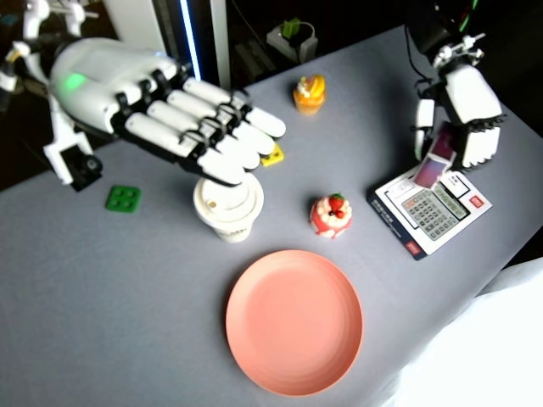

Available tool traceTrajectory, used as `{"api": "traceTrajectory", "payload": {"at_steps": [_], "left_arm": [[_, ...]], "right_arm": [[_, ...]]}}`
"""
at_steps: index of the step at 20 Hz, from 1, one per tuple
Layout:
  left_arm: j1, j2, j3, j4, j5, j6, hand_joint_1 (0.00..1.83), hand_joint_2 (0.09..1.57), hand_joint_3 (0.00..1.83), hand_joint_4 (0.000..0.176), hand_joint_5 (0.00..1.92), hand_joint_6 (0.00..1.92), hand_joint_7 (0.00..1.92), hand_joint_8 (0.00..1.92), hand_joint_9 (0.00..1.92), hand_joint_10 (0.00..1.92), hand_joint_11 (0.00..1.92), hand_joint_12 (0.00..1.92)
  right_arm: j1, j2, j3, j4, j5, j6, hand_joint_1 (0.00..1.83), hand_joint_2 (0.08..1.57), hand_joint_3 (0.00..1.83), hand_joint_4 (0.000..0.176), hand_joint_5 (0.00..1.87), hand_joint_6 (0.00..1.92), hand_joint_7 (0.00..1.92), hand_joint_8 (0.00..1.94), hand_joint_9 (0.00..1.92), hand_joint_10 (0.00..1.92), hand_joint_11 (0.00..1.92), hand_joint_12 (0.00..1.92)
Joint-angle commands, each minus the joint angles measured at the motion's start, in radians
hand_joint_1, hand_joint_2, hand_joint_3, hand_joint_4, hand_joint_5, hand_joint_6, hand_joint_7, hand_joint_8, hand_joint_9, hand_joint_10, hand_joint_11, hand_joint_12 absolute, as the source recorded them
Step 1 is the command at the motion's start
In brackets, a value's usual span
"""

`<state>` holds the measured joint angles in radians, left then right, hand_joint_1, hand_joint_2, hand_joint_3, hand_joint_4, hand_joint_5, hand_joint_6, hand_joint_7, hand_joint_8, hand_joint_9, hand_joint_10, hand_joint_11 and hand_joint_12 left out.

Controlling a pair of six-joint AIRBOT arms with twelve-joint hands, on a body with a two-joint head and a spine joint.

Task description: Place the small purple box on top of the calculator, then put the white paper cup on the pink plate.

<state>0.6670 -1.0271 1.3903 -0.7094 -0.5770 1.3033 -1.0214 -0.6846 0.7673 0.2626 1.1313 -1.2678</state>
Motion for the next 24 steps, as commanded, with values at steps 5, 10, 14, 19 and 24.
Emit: {"api": "traceTrajectory", "payload": {"at_steps": [5, 10, 14, 19, 24], "left_arm": [[-0.048, -0.044, 0.067, -0.049, 0.004, 0.007, 1.28, 1.22, 0.0, 0.0, 0.5, 0.62, 0.77, 1.37, 0.56, 0.85, 0.26, 1.59], [-0.062, -0.06, 0.075, -0.027, 0.025, 0.01, 0.9, 1.03, 0.0, 0.054, 0.04, 0.0, 0.03, 0.0, 0.03, 0.02, 0.0, 0.74], [-0.064, -0.05, 0.048, 0.012, -0.003, 0.01, 0.77, 0.96, 0.0, 0.155, 0.0, 0.0, 0.0, 0.0, 0.0, 0.0, 0.0, 0.0], [-0.021, 0.046, -0.071, 0.202, -0.181, -0.147, 0.71, 1.02, 0.01, 0.168, 0.0, 0.0, 0.0, 0.0, 0.0, 0.0, 0.01, 0.01], [0.101, 0.159, -0.218, 0.33, -0.426, -0.248, 0.64, 1.13, 0.02, 0.149, 0.0, 0.0, 0.0, 0.0, 0.0, 0.0, 0.0, 0.0]], "right_arm": [[0.002, -0.002, 0.009, -0.005, 0.127, 0.01, 0.34, 1.25, 0.0, 0.0, 0.0, 0.0, 0.0, 0.0, 0.0, 0.0, 0.0, 0.0], [0.0, -0.004, 0.01, -0.004, 0.127, 0.014, 0.35, 1.26, 0.0, 0.0, 0.0, 0.0, 0.0, 0.0, 0.0, 0.0, 0.0, 0.0], [-0.002, -0.004, 0.01, -0.004, 0.128, 0.019, 0.36, 1.24, 0.0, 0.0, 0.0, 0.0, 0.0, 0.0, 0.0, 0.0, 0.0, 0.0], [-0.007, -0.001, 0.014, -0.026, 0.127, 0.085, 0.53, 1.14, 0.0, 0.005, 0.0, 0.0, 0.0, 0.0, 0.0, 0.0, 0.0, 0.0], [-0.058, 0.008, 0.054, -0.075, 0.077, 0.262, 0.54, 1.03, 0.0, 0.0, 0.0, 0.0, 0.0, 0.0, 0.0, 0.0, 0.01, 0.31]]}}
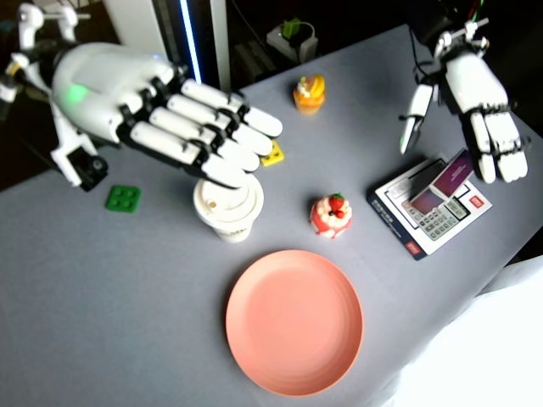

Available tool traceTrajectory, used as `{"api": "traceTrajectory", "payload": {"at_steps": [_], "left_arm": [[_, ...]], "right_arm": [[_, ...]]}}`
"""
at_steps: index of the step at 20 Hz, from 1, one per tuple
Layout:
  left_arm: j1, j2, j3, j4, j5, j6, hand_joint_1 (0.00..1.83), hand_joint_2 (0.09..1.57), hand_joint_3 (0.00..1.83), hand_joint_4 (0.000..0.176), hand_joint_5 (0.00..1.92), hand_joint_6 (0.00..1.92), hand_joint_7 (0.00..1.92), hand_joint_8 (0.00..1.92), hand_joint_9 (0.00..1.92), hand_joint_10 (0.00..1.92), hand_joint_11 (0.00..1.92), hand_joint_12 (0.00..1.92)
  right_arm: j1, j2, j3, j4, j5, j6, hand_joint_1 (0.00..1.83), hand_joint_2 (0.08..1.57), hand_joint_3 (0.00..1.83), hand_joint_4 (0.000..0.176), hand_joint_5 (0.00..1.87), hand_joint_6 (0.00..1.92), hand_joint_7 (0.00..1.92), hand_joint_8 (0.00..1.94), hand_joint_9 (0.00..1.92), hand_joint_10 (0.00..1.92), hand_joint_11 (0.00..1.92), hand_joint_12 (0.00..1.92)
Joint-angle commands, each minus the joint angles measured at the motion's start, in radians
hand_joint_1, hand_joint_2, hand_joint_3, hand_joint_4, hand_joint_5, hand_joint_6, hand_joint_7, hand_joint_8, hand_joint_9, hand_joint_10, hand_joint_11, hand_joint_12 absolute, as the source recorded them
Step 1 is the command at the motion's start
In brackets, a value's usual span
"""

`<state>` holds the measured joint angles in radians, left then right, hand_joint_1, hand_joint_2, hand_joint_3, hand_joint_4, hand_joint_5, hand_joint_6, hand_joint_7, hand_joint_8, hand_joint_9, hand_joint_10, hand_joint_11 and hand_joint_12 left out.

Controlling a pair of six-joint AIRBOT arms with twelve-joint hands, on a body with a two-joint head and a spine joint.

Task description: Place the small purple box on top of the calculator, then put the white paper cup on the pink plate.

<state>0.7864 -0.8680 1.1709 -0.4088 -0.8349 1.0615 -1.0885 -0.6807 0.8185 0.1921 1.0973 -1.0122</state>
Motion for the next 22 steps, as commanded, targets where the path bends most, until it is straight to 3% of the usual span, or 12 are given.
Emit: {"api": "traceTrajectory", "payload": {"at_steps": [1, 3, 5, 8, 11, 12, 14, 16, 18, 20, 21, 22], "left_arm": [[-0.005, 0.008, -0.013, 0.042, -0.196, -0.015, 0.63, 1.14, 0.02, 0.152, 0.0, 0.0, 0.0, 0.0, 0.0, 0.0, 0.0, 0.0], [0.035, 0.033, -0.062, 0.075, -0.276, -0.016, 0.63, 1.17, 0.03, 0.151, 0.0, 0.0, 0.0, 0.0, 0.0, 0.0, 0.0, 0.0], [0.057, 0.044, -0.093, 0.108, -0.318, -0.017, 0.63, 1.18, 0.03, 0.138, 0.01, 0.0, 0.0, 0.0, 0.0, 0.0, 0.04, 0.02], [0.089, 0.055, -0.129, 0.153, -0.376, -0.026, 0.67, 1.24, 0.0, 0.091, 0.07, 0.02, 0.0, 0.0, 0.0, 0.0, 0.0, 0.24], [0.132, 0.058, -0.153, 0.172, -0.426, -0.038, 0.69, 1.28, 0.01, 0.071, 0.08, 0.01, 0.0, 0.0, 0.0, 0.0, 0.02, 0.02], [0.142, 0.058, -0.158, 0.174, -0.44, -0.039, 0.74, 1.29, 0.01, 0.057, 0.1, 0.02, 0.0, 0.0, 0.0, 0.0, 0.02, 0.02], [0.168, 0.062, -0.172, 0.174, -0.472, -0.04, 0.78, 1.3, 0.01, 0.048, 0.1, 0.01, 0.01, 0.0, 0.0, 0.0, 0.0, 0.0], [0.197, 0.064, -0.185, 0.169, -0.518, -0.041, 0.83, 1.3, 0.0, 0.052, 0.09, 0.01, 0.01, 0.0, 0.0, 0.0, 0.0, 0.0], [0.216, 0.066, -0.193, 0.16, -0.544, -0.043, 0.82, 1.31, 0.01, 0.036, 0.08, 0.0, 0.0, 0.0, 0.0, 0.0, 0.0, 0.0], [0.227, 0.066, -0.195, 0.157, -0.556, -0.049, 0.78, 1.32, 0.01, 0.043, 0.08, 0.0, 0.0, 0.0, 0.0, 0.0, 0.0, 0.0], [0.23, 0.067, -0.196, 0.154, -0.56, -0.05, 0.76, 1.32, 0.01, 0.048, 0.08, 0.0, 0.0, 0.0, 0.0, 0.0, 0.0, 0.0], [0.232, 0.067, -0.197, 0.151, -0.566, -0.051, 0.74, 1.33, 0.01, 0.046, 0.08, 0.0, 0.0, 0.0, 0.0, 0.0, 0.0, 0.0]], "right_arm": [[0.009, 0.004, 0.006, -0.011, 0.1, 0.018, 0.52, 1.01, 0.01, 0.0, 0.0, 0.0, 0.0, 0.0, 0.0, 0.0, 0.0, 0.52], [0.01, 0.001, 0.013, -0.025, 0.06, 0.03, 0.57, 1.0, 0.0, 0.0, 0.0, 0.0, 0.0, 0.0, 0.0, 0.0, 0.0, 0.83], [0.012, -0.012, 0.026, -0.029, 0.023, 0.04, 0.64, 0.99, 0.0, 0.0, 0.0, 0.0, 0.0, 0.0, 0.0, 0.0, 0.0, 0.84], [0.021, -0.038, 0.05, -0.029, -0.017, 0.054, 0.64, 0.95, 0.0, 0.049, 0.0, 0.0, 0.0, 0.0, 0.0, 0.0, 0.0, 0.58], [0.062, -0.081, 0.088, -0.028, -0.086, 0.054, 0.72, 0.95, 0.0, 0.082, 0.0, 0.0, 0.0, 0.0, 0.0, 0.0, 0.0, 0.83], [0.075, -0.095, 0.101, -0.028, -0.102, 0.054, 0.74, 0.96, 0.0, 0.099, 0.0, 0.0, 0.0, 0.0, 0.0, 0.0, 0.0, 0.64], [0.104, -0.129, 0.13, -0.025, -0.144, 0.054, 0.78, 0.97, 0.0, 0.096, 0.0, 0.0, 0.0, 0.0, 0.0, 0.0, 0.0, 0.47], [0.133, -0.167, 0.163, -0.02, -0.187, 0.054, 0.86, 0.97, 0.0, 0.073, 0.0, 0.0, 0.0, 0.0, 0.0, 0.0, 0.0, 0.09], [0.143, -0.187, 0.184, -0.01, -0.214, 0.054, 0.87, 1.0, 0.01, 0.027, 0.0, 0.0, 0.0, 0.0, 0.0, 0.0, 0.0, 0.0], [0.153, -0.203, 0.2, -0.007, -0.243, 0.054, 0.93, 1.03, 0.0, 0.0, 0.04, 0.01, 0.1, 0.03, 0.13, 0.11, 0.0, 0.96], [0.153, -0.206, 0.204, -0.005, -0.249, 0.054, 0.99, 1.05, 0.0, 0.0, 0.15, 0.03, 0.25, 0.06, 0.18, 0.53, 0.0, 1.46], [0.153, -0.207, 0.205, -0.004, -0.252, 0.054, 1.03, 1.05, 0.0, 0.0, 0.23, 0.06, 0.36, 0.1, 0.2, 0.88, 0.0, 1.67]]}}
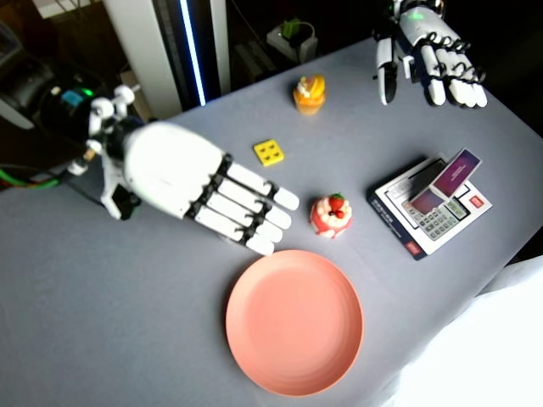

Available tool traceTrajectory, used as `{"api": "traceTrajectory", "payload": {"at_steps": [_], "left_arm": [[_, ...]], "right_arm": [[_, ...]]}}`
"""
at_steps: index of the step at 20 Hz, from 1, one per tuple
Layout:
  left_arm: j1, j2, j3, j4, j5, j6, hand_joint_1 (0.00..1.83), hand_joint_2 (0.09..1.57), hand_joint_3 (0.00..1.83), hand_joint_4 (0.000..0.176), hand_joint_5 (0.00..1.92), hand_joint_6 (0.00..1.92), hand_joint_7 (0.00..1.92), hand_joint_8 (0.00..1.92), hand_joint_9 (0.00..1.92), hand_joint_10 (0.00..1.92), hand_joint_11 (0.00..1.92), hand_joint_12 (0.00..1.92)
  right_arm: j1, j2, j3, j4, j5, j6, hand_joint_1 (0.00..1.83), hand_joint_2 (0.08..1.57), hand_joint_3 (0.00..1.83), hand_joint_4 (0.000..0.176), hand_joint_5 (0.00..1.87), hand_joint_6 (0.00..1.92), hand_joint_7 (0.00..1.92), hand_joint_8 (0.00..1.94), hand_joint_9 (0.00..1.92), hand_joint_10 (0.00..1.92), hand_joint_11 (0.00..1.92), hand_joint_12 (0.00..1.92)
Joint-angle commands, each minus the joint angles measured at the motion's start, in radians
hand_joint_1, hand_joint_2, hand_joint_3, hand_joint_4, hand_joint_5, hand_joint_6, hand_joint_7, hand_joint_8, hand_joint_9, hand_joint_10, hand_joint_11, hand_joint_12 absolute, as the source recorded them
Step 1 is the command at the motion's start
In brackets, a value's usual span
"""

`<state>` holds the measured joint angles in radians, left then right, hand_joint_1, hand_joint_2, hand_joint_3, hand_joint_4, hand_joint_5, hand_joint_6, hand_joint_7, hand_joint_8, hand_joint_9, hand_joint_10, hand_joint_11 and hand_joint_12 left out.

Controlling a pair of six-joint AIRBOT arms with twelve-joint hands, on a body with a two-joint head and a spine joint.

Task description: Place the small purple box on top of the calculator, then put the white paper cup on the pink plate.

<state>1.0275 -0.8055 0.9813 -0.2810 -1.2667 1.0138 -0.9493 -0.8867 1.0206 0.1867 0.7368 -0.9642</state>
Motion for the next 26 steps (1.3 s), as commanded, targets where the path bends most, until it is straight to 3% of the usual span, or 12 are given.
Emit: {"api": "traceTrajectory", "payload": {"at_steps": [1, 3, 4, 7, 10, 14, 16, 19, 21, 23, 25, 26], "left_arm": [[-0.007, 0.004, -0.008, 0.022, -0.139, -0.004, 0.72, 1.33, 0.01, 0.041, 0.08, 0.0, 0.0, 0.0, 0.0, 0.0, 0.0, 0.0], [-0.001, 0.005, -0.009, 0.018, -0.146, -0.004, 0.7, 1.32, 0.0, 0.062, 0.09, 0.0, 0.0, 0.0, 0.0, 0.0, 0.0, 0.0], [0.003, 0.005, -0.01, 0.014, -0.151, -0.004, 0.73, 1.33, 0.0, 0.047, 0.09, 0.01, 0.0, 0.0, 0.0, 0.0, 0.0, 0.0], [0.028, 0.007, -0.012, -0.015, -0.173, -0.007, 0.73, 1.33, 0.0, 0.048, 0.09, 0.0, 0.0, 0.0, 0.0, 0.0, 0.0, 0.0], [0.044, 0.012, -0.017, -0.029, -0.192, -0.007, 0.74, 1.33, 0.0, 0.048, 0.09, 0.0, 0.0, 0.0, 0.0, 0.0, 0.01, 0.01], [0.055, 0.011, -0.018, -0.037, -0.2, -0.009, 0.73, 1.33, 0.0, 0.048, 0.08, 0.0, 0.0, 0.0, 0.0, 0.0, 0.0, 0.01], [0.056, 0.011, -0.018, -0.038, -0.2, -0.009, 0.74, 1.33, 0.0, 0.053, 0.09, 0.0, 0.0, 0.0, 0.0, 0.0, 0.0, 0.0], [0.064, 0.009, -0.018, -0.047, -0.205, -0.012, 0.7, 1.33, 0.0, 0.046, 0.09, 0.0, 0.01, 0.0, 0.02, 0.01, 0.01, 0.02], [0.072, 0.01, -0.018, -0.048, -0.212, -0.015, 0.72, 1.32, 0.0, 0.073, 0.09, 0.0, 0.0, 0.0, 0.02, 0.0, 0.0, 0.1], [0.072, 0.009, -0.018, -0.048, -0.215, -0.017, 0.73, 1.32, 0.0, 0.062, 0.09, 0.0, 0.01, 0.0, 0.03, 0.01, 0.0, 0.09], [0.073, 0.006, -0.018, -0.049, -0.223, -0.017, 0.7, 1.32, 0.0, 0.042, 0.1, 0.0, 0.03, 0.0, 0.05, 0.01, 0.0, 0.24], [0.073, 0.005, -0.018, -0.049, -0.225, -0.017, 0.74, 1.33, 0.0, 0.035, 0.1, 0.0, 0.03, 0.0, 0.04, 0.01, 0.0, 0.26]], "right_arm": [[0.014, -0.001, 0.004, 0.002, 0.108, 0.006, 1.11, 1.07, 0.01, 0.0, 0.37, 0.13, 0.51, 0.19, 0.3, 1.17, 0.18, 1.81], [0.018, -0.001, 0.004, 0.002, 0.109, 0.006, 1.13, 1.09, 0.0, 0.0, 0.32, 0.72, 0.52, 0.78, 0.45, 1.55, 0.46, 1.92], [0.022, -0.001, 0.003, 0.001, 0.109, 0.006, 1.12, 1.09, 0.0, 0.0, 0.29, 0.9, 0.5, 0.96, 0.51, 1.65, 0.53, 1.92], [0.037, 0.003, -0.002, -0.005, 0.138, 0.007, 1.21, 1.09, 0.0, 0.0, 0.25, 1.02, 0.38, 1.21, 0.46, 1.84, 0.53, 1.92], [0.055, 0.021, -0.006, -0.023, 0.182, 0.031, 1.24, 1.11, 0.0, 0.0, 0.22, 1.0, 0.31, 1.23, 0.38, 1.77, 0.36, 1.92], [0.119, 0.028, 0.02, -0.022, 0.202, 0.032, 1.3, 1.13, 0.0, 0.0, 0.19, 0.98, 0.19, 1.14, 0.32, 1.75, 0.46, 1.92], [0.176, 0.008, 0.055, -0.02, 0.174, 0.032, 1.08, 1.14, 0.0, 0.0, 0.16, 0.7, 0.22, 1.0, 0.26, 1.57, 0.32, 1.92], [0.263, -0.062, 0.142, -0.005, 0.088, 0.032, 1.17, 1.19, 0.0, 0.0, 0.27, 0.38, 0.24, 1.05, 0.28, 1.68, 0.32, 1.92], [0.305, -0.107, 0.198, 0.023, 0.036, 0.022, 1.17, 1.17, 0.0, 0.0, 0.34, 0.79, 0.27, 1.35, 0.41, 1.85, 0.5, 1.92], [0.336, -0.15, 0.253, 0.071, -0.02, -0.005, 1.13, 1.17, 0.0, 0.0, 0.26, 1.05, 0.31, 1.33, 0.45, 1.73, 0.5, 1.92], [0.361, -0.195, 0.321, 0.103, -0.081, -0.007, 1.11, 1.16, 0.0, 0.0, 0.29, 0.93, 0.24, 1.04, 0.31, 1.51, 0.3, 1.88], [0.37, -0.216, 0.351, 0.119, -0.103, -0.008, 1.15, 1.15, 0.0, 0.0, 0.35, 0.85, 0.28, 1.05, 0.31, 1.46, 0.29, 1.87]]}}
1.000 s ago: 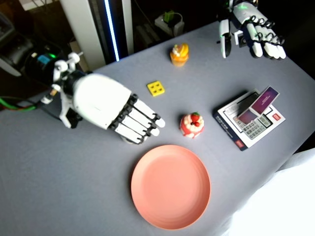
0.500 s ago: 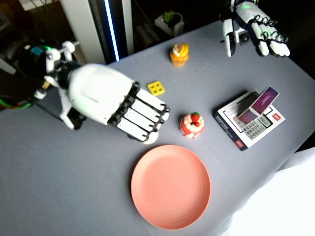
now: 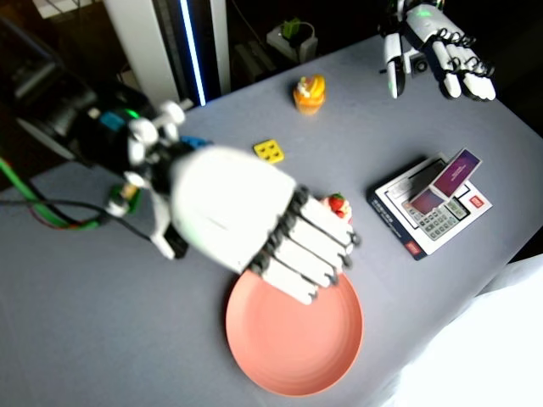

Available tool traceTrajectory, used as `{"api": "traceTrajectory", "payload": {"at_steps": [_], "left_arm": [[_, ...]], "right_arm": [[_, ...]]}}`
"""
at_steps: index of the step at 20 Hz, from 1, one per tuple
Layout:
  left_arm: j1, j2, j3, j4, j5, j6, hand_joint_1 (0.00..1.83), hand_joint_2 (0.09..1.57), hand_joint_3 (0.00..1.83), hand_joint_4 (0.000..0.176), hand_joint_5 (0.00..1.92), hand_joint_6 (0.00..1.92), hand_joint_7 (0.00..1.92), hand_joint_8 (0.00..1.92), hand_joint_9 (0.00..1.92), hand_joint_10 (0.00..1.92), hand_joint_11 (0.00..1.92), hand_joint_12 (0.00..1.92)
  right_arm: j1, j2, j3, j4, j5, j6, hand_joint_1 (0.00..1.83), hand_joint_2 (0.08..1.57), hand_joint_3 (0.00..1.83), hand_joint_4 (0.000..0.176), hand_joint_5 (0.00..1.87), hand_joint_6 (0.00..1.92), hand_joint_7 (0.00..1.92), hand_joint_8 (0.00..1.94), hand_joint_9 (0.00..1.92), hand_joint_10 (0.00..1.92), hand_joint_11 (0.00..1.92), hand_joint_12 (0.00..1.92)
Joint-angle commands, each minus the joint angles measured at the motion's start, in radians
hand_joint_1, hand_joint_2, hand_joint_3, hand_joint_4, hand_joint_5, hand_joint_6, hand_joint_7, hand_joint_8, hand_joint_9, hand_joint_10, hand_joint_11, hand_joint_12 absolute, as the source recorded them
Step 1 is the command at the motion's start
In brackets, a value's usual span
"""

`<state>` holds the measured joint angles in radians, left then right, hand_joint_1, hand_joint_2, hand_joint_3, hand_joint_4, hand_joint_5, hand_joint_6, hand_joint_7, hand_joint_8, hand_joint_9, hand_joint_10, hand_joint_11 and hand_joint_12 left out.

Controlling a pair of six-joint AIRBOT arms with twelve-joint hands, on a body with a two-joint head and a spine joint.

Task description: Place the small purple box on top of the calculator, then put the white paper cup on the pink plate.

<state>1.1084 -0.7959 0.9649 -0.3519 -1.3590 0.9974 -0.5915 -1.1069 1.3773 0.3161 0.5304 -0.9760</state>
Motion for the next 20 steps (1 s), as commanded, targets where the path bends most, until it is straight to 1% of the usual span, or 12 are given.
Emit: {"api": "traceTrajectory", "payload": {"at_steps": [1, 4, 5, 6, 7, 8, 9, 10, 12, 15, 19, 20], "left_arm": [[-0.007, -0.005, 0.0, 0.022, -0.136, -0.002, 0.75, 1.34, 0.0, 0.027, 0.09, 0.0, 0.03, 0.0, 0.04, 0.01, 0.0, 0.26], [-0.005, -0.011, 0.005, 0.022, -0.144, -0.011, 0.79, 1.34, 0.0, 0.03, 0.07, 0.0, 0.0, 0.0, 0.0, 0.0, 0.0, 0.02], [-0.005, -0.014, 0.007, 0.022, -0.145, -0.015, 0.76, 1.34, 0.0, 0.025, 0.07, 0.01, 0.01, 0.0, 0.01, 0.0, 0.01, 0.01], [-0.005, -0.016, 0.01, 0.022, -0.146, -0.019, 0.78, 1.35, 0.0, 0.008, 0.07, 0.01, 0.0, 0.0, 0.01, 0.0, 0.02, 0.01], [-0.004, -0.02, 0.014, 0.023, -0.149, -0.028, 0.77, 1.34, 0.0, 0.008, 0.08, 0.01, 0.02, 0.01, 0.02, 0.01, 0.03, 0.02], [-0.004, -0.021, 0.016, 0.023, -0.152, -0.03, 0.75, 1.34, 0.0, 0.004, 0.09, 0.01, 0.02, 0.01, 0.02, 0.01, 0.03, 0.02], [-0.004, -0.022, 0.016, 0.024, -0.155, -0.031, 0.75, 1.34, 0.0, 0.0, 0.08, 0.01, 0.02, 0.0, 0.01, 0.0, 0.01, 0.02], [-0.004, -0.022, 0.016, 0.024, -0.157, -0.032, 0.75, 1.34, 0.0, 0.0, 0.08, 0.01, 0.02, 0.0, 0.01, 0.0, 0.01, 0.02], [-0.004, -0.025, 0.016, 0.024, -0.159, -0.035, 0.78, 1.34, 0.0, 0.0, 0.08, 0.0, 0.0, 0.0, 0.0, 0.0, 0.0, 0.03], [-0.003, -0.026, 0.016, 0.025, -0.16, -0.038, 0.8, 1.32, 0.0, 0.0, 0.09, 0.0, 0.01, 0.0, 0.01, 0.0, 0.0, 0.16], [-0.002, -0.026, 0.016, 0.025, -0.161, -0.039, 0.82, 1.31, 0.0, 0.0, 0.08, 0.0, 0.02, 0.0, 0.01, 0.0, 0.0, 0.13], [-0.001, -0.026, 0.016, 0.025, -0.161, -0.039, 0.82, 1.31, 0.0, 0.0, 0.08, 0.0, 0.01, 0.0, 0.01, 0.0, 0.0, 0.14]], "right_arm": [[0.018, -0.008, 0.014, 0.02, 0.088, -0.021, 1.16, 1.14, 0.0, 0.0, 0.28, 0.78, 0.28, 1.08, 0.31, 1.47, 0.25, 1.88], [0.031, -0.041, 0.076, 0.094, 0.032, -0.067, 1.26, 1.15, 0.0, 0.0, 0.28, 0.85, 0.33, 1.07, 0.41, 1.61, 0.43, 1.92], [0.031, -0.047, 0.093, 0.113, 0.018, -0.07, 1.26, 1.16, 0.0, 0.0, 0.28, 0.86, 0.34, 1.12, 0.42, 1.61, 0.44, 1.92], [0.032, -0.054, 0.11, 0.13, 0.005, -0.07, 1.23, 1.15, 0.0, 0.0, 0.28, 0.8, 0.36, 1.05, 0.42, 1.52, 0.41, 1.92], [0.032, -0.058, 0.123, 0.142, -0.005, -0.07, 1.2, 1.14, 0.0, 0.0, 0.28, 0.76, 0.39, 1.01, 0.43, 1.45, 0.39, 1.9], [0.032, -0.059, 0.127, 0.152, -0.011, -0.076, 1.18, 1.13, 0.0, 0.0, 0.27, 0.78, 0.4, 0.9, 0.41, 1.37, 0.35, 1.86], [0.032, -0.06, 0.133, 0.17, -0.021, -0.089, 1.13, 1.15, 0.0, 0.0, 0.3, 0.51, 0.41, 0.52, 0.43, 1.2, 0.37, 1.7], [0.032, -0.062, 0.138, 0.176, -0.028, -0.095, 1.13, 1.15, 0.0, 0.0, 0.3, 0.51, 0.41, 0.52, 0.43, 1.2, 0.37, 1.7], [0.031, -0.065, 0.146, 0.199, -0.048, -0.122, 1.13, 1.14, 0.0, 0.0, 0.36, 0.29, 0.5, 0.29, 0.44, 1.07, 0.34, 1.64], [0.031, -0.076, 0.159, 0.204, -0.074, -0.125, 0.97, 1.06, 0.0, 0.0, 0.32, 0.15, 0.4, 0.08, 0.22, 0.79, 0.15, 1.57], [0.031, -0.084, 0.163, 0.204, -0.087, -0.132, 0.84, 1.03, 0.0, 0.0, 0.13, 0.01, 0.17, 0.0, 0.02, 0.79, 0.0, 1.59], [0.031, -0.085, 0.163, 0.203, -0.088, -0.135, 0.82, 1.03, 0.0, 0.021, 0.07, 0.0, 0.09, 0.0, 0.01, 0.7, 0.0, 1.5]]}}
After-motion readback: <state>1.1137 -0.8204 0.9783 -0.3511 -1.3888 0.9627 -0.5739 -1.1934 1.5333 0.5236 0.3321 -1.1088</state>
